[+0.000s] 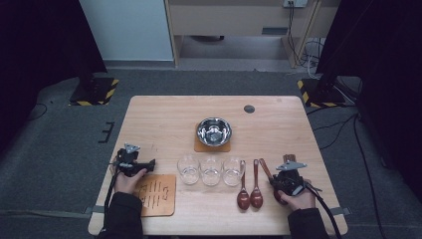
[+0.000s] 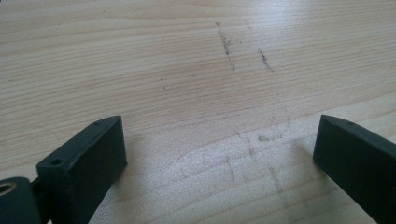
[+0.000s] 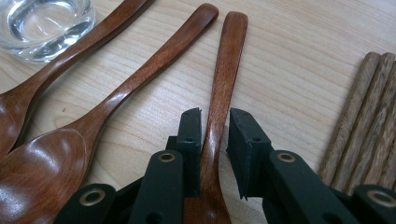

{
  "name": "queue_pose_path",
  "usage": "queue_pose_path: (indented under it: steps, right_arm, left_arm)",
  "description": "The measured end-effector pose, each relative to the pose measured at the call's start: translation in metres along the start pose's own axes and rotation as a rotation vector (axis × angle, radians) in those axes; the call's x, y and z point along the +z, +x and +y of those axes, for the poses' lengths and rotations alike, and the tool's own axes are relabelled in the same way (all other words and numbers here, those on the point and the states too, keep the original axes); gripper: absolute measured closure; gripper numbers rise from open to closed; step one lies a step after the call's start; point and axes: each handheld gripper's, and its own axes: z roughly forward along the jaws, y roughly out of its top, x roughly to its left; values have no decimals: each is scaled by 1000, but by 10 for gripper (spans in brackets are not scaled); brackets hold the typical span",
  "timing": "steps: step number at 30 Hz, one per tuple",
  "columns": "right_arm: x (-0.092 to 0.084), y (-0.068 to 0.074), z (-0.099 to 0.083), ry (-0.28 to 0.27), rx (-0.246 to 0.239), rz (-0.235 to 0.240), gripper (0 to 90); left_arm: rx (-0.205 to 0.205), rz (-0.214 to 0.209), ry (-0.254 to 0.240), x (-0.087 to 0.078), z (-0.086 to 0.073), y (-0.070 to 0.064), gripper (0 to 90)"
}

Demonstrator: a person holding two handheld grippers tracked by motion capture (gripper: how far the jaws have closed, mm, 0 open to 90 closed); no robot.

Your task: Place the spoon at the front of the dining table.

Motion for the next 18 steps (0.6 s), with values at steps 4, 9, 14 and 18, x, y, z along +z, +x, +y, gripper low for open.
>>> queue_pose_path:
  steps: [4, 9, 14, 18]
  right_arm:
    - [0, 1, 0, 7, 1, 3, 762]
    - [2, 2, 0, 10, -1, 5, 767]
    - [2, 1, 0, 9, 2, 7, 774]
    - [2, 3, 0, 10, 3, 5, 793]
  left_arm:
    - [0, 0, -1, 0, 0, 0, 18]
    - [0, 0, 0, 0, 0, 0, 18]
    - [0, 0, 0, 0, 0, 0, 18]
    - [0, 0, 0, 0, 0, 0, 18]
